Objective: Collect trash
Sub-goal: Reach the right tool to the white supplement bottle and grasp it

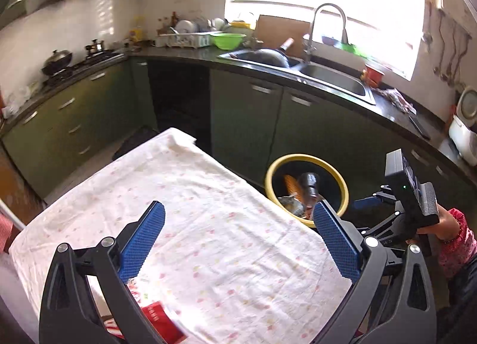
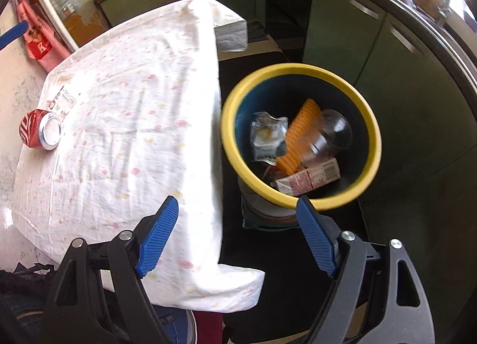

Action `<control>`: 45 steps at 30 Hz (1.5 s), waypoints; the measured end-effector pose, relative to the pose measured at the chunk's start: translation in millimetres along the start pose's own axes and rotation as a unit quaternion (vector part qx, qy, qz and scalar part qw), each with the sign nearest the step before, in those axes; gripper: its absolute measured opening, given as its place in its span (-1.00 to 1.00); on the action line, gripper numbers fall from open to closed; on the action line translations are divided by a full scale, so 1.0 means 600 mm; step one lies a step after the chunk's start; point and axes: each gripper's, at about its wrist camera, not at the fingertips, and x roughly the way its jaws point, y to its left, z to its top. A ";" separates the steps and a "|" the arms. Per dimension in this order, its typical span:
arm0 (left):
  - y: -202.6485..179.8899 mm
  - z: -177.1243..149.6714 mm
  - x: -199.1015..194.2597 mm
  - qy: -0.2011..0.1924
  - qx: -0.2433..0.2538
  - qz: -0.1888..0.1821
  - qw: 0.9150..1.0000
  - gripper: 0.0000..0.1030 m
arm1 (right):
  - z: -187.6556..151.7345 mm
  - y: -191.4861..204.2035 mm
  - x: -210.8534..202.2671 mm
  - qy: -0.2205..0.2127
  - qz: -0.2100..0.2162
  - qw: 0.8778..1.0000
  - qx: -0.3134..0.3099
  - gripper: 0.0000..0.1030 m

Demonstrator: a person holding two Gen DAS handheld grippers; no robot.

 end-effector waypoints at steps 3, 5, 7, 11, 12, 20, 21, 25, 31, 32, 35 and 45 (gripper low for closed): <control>0.076 -0.035 -0.061 -0.039 -0.038 0.050 0.997 0.91 | 0.024 0.040 0.006 0.005 -0.001 1.000 -0.025 0.50; 0.124 -0.066 -0.091 -0.062 -0.063 0.086 0.992 0.91 | 0.041 0.067 0.011 0.009 -0.003 0.999 -0.043 0.50; 0.170 -0.103 -0.117 -0.081 -0.085 0.128 0.985 0.91 | 0.059 0.096 0.018 0.014 -0.004 0.998 -0.063 0.50; 0.257 -0.177 -0.134 -0.095 -0.133 0.200 0.966 0.91 | 0.095 0.152 0.031 0.022 0.001 0.995 -0.097 0.50; 0.276 -0.194 -0.136 -0.096 -0.147 0.212 0.961 0.91 | 0.105 0.169 0.034 0.023 0.003 0.994 -0.107 0.50; 0.396 -0.308 -0.123 -0.097 -0.249 0.272 0.924 0.91 | 0.198 0.295 0.057 0.034 0.047 0.983 -0.176 0.50; 0.400 -0.319 -0.119 -0.097 -0.256 0.279 0.921 0.91 | 0.213 0.310 0.059 0.035 0.057 0.981 -0.180 0.50; 0.417 -0.345 -0.101 -0.087 -0.271 0.300 0.911 0.91 | 0.269 0.360 0.081 0.059 0.115 0.975 -0.179 0.50; 0.403 -0.346 -0.087 -0.071 -0.251 0.321 0.910 0.91 | 0.320 0.419 0.139 0.142 0.171 0.968 -0.120 0.21; 0.401 -0.344 -0.086 -0.070 -0.248 0.322 0.911 0.91 | 0.321 0.427 0.148 0.153 0.170 0.967 -0.112 0.17; 0.391 -0.340 -0.083 -0.068 -0.236 0.328 0.912 0.91 | 0.321 0.442 0.170 0.188 0.168 0.965 -0.074 0.08; 0.373 -0.336 -0.089 -0.077 -0.224 0.324 0.916 0.91 | 0.327 0.461 0.217 0.244 0.157 0.957 0.002 0.09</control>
